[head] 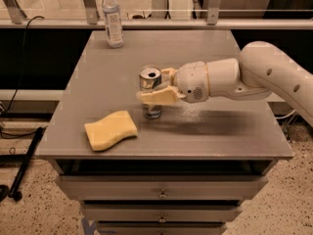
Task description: Move redbull can near sponge
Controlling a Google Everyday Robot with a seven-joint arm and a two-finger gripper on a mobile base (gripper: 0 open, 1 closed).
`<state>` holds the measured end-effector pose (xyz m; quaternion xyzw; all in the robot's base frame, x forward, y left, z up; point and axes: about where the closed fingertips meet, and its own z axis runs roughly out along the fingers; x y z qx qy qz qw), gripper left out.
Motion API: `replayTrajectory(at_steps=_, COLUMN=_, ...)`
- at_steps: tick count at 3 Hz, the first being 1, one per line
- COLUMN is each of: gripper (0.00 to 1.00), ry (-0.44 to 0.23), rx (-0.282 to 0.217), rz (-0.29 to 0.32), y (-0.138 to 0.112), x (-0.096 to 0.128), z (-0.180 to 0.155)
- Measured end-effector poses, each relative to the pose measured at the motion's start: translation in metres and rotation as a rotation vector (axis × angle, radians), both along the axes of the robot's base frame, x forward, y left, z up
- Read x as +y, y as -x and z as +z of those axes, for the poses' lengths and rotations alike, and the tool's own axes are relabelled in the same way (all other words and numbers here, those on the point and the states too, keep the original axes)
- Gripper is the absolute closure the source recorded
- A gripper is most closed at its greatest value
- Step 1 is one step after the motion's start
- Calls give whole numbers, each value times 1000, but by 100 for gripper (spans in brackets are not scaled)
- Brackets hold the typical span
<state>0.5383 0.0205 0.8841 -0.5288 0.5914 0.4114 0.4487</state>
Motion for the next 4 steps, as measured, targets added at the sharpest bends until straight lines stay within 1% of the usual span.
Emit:
replayTrajectory(at_steps=1, gripper=12, ry=0, rx=0, rz=0, y=0, x=0, z=1)
replayTrajectory(at_steps=2, gripper=0, ry=-8, rx=31, rz=16, y=6, x=7, z=-6)
replayTrajectory(at_steps=3, gripper=0, ry=-8, rx=31, rz=16, y=6, x=7, z=-6)
replayTrajectory(at_steps=4, gripper=0, ry=72, rx=-42, rz=-68, y=-12, x=-38, z=12)
